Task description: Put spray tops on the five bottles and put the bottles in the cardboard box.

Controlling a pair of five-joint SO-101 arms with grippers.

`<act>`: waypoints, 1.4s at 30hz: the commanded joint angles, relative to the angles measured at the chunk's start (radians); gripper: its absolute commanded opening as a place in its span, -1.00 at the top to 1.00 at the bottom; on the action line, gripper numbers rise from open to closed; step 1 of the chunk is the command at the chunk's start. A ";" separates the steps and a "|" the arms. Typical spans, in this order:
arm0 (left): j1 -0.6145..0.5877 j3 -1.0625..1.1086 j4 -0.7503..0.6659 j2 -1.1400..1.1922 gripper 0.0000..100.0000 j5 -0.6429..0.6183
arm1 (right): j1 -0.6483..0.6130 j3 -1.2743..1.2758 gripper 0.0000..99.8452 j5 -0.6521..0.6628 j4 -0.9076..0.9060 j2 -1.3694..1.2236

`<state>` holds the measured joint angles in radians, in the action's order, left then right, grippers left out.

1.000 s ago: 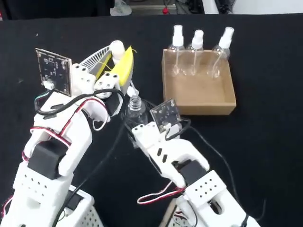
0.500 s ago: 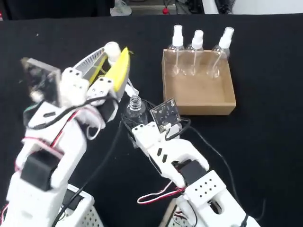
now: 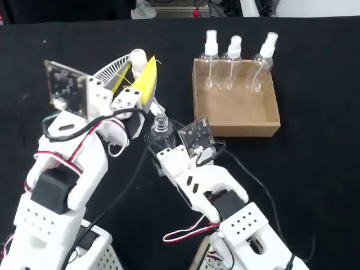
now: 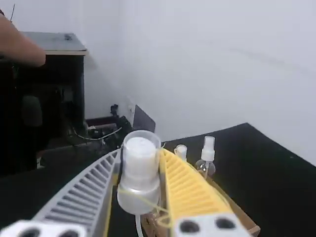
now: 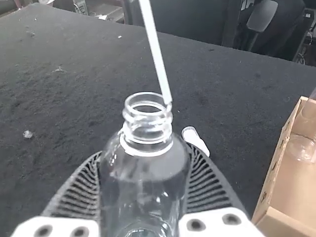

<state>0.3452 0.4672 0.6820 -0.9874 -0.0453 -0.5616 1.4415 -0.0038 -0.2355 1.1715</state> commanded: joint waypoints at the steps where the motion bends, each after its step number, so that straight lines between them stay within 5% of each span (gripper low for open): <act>1: 0.015 -0.124 0.094 0.037 0.94 0.021 | -0.011 -0.004 0.98 0.002 0.028 0.031; 42: 0.065 -0.268 0.252 0.054 0.94 0.075 | -0.009 -0.004 0.98 0.002 0.028 0.031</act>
<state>0.4158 0.2509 0.9352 -0.9383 0.0253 -0.5616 1.4415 -0.0038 -0.2355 1.1715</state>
